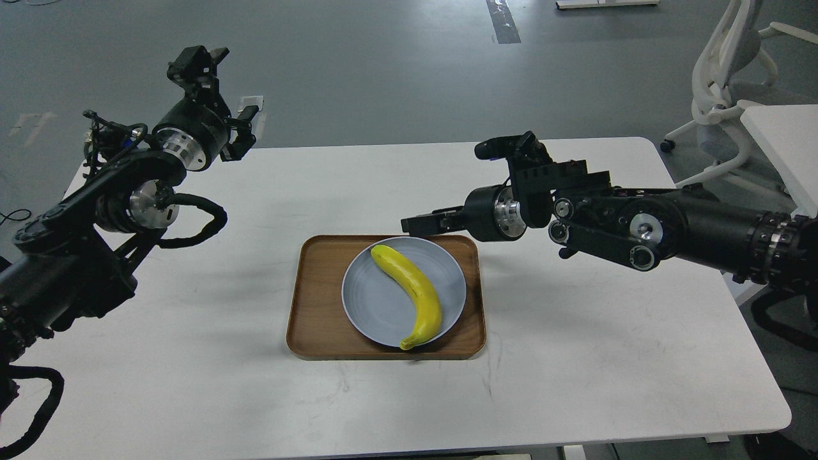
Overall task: Place banana on plate with both arms
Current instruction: 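Carry the banana with the right gripper and lower it onto the plate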
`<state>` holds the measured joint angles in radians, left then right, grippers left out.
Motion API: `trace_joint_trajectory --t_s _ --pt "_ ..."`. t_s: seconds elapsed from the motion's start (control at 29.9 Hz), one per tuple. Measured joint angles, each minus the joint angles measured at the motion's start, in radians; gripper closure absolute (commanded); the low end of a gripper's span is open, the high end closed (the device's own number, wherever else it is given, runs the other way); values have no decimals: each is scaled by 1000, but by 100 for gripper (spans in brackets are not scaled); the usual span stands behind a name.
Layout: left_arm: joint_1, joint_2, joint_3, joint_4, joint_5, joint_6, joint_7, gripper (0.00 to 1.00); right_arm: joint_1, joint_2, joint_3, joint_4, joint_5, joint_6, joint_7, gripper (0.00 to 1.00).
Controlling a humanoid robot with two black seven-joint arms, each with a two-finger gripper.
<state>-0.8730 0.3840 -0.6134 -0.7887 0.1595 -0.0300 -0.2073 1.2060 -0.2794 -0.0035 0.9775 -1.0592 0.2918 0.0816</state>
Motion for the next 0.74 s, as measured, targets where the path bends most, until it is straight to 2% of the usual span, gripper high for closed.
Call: trace_joint_trajectory --t_s 0.17,0.3,0.4,0.5,0.6,0.74 --pt "16 2 -8 -9 -10 -31 3 2 -88 -64 264 -46 482 -6 -23 0" --pt "55 -2 -16 -11 -71 -125 12 2 -188 -85 469 -105 717 -68 -29 0" --pt "75 -2 -17 -11 -118 -153 12 2 -263 -78 610 -138 827 -89 -44 0" --pt "94 -3 -18 -11 -134 -170 12 2 -332 -63 720 -153 913 -93 -93 0" --pt "113 -6 -18 -11 -137 -199 5 2 -364 -55 755 -155 935 -98 -114 0" --pt "137 -9 -19 -12 -138 -223 2 2 -373 -51 751 -157 938 -100 -115 0"
